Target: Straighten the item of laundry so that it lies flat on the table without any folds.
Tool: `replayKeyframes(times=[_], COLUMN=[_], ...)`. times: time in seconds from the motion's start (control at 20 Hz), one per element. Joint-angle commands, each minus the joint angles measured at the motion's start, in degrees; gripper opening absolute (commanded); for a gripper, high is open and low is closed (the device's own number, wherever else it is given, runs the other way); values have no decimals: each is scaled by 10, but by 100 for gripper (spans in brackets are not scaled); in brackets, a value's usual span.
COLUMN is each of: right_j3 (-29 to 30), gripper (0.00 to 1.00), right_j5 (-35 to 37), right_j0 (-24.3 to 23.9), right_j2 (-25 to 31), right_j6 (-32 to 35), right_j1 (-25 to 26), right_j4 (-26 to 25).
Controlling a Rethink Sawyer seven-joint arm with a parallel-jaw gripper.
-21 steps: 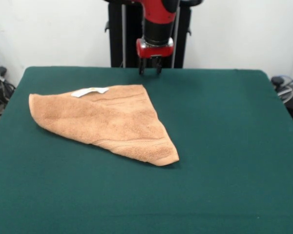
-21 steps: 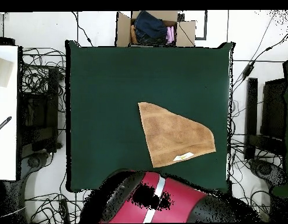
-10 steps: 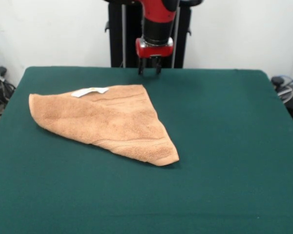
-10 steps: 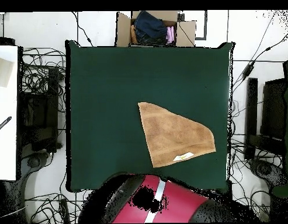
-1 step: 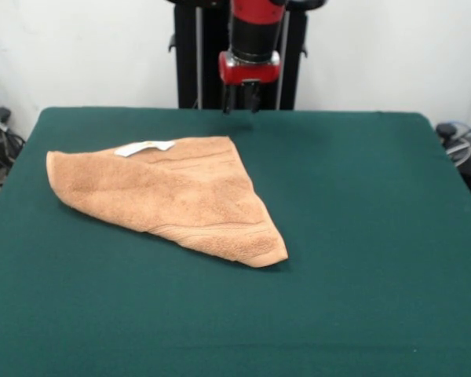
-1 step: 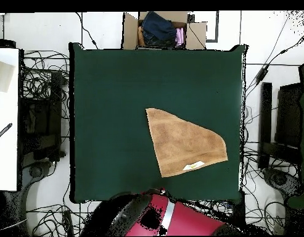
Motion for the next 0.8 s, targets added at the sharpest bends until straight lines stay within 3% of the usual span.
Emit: replayKeyframes(times=[0.05, 0.35, 0.8], right_j3=[6, 10, -82], gripper=[100, 100, 100], right_j5=[19, 6, 35], right_j0=[4, 3, -39], right_j2=[47, 41, 87], right_j6=[114, 114, 79], right_j1=[-21, -15, 54], right_j4=[-4, -6, -14])
